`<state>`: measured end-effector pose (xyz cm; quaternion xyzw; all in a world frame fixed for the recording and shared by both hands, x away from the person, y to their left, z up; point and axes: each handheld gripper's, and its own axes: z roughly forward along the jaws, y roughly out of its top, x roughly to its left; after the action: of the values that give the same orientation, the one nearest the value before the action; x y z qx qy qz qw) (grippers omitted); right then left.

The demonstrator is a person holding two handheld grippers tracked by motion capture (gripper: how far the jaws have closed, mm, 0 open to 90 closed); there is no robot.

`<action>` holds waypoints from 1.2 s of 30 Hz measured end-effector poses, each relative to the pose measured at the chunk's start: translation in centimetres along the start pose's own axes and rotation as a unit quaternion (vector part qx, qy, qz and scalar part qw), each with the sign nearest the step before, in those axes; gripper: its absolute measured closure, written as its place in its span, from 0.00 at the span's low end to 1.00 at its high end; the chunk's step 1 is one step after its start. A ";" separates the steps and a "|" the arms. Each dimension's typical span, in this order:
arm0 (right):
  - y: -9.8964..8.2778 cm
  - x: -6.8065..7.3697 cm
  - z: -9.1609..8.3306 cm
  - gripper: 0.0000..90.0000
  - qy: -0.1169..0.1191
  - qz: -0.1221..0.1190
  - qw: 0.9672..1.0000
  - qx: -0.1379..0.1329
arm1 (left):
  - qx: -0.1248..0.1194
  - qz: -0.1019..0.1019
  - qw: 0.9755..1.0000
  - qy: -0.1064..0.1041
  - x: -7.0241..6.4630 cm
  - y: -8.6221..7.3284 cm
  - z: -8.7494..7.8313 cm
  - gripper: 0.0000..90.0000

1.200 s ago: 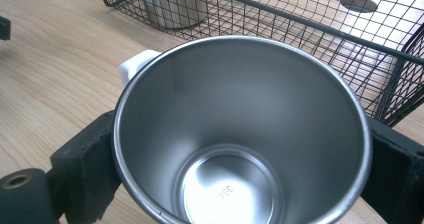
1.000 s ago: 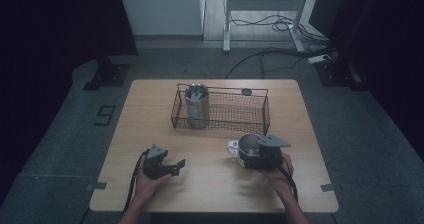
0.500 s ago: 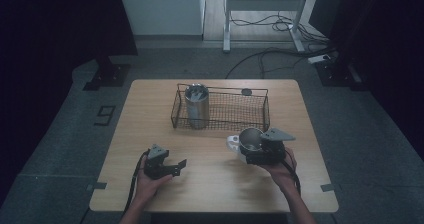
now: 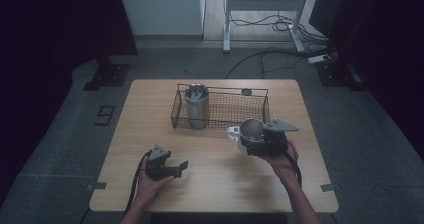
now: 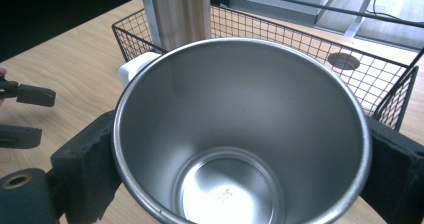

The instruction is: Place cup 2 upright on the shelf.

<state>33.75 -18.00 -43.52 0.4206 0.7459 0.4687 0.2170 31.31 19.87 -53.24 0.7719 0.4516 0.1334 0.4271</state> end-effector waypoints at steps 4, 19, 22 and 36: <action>0.5 0.0 0.1 0.07 0.001 -0.003 1.000 -0.002 | -0.001 -0.001 1.000 0.001 0.0 0.0 -0.1 0.15; 2.4 -0.6 0.7 0.07 -0.006 -0.004 1.000 -0.008 | 0.002 -0.001 1.000 0.001 0.0 0.0 0.0 0.15; 2.6 -0.8 0.9 0.07 -0.007 -0.002 1.000 -0.006 | 0.002 0.000 1.000 0.001 0.0 0.0 0.0 0.15; 3.3 -1.3 1.7 0.07 -0.016 -0.006 1.000 -0.003 | 0.003 0.000 1.000 0.001 0.0 0.0 0.0 0.15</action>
<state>37.09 -17.53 -41.51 0.4234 0.7430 0.4630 0.2332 31.29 19.85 -53.29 0.7729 0.4523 0.1325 0.4249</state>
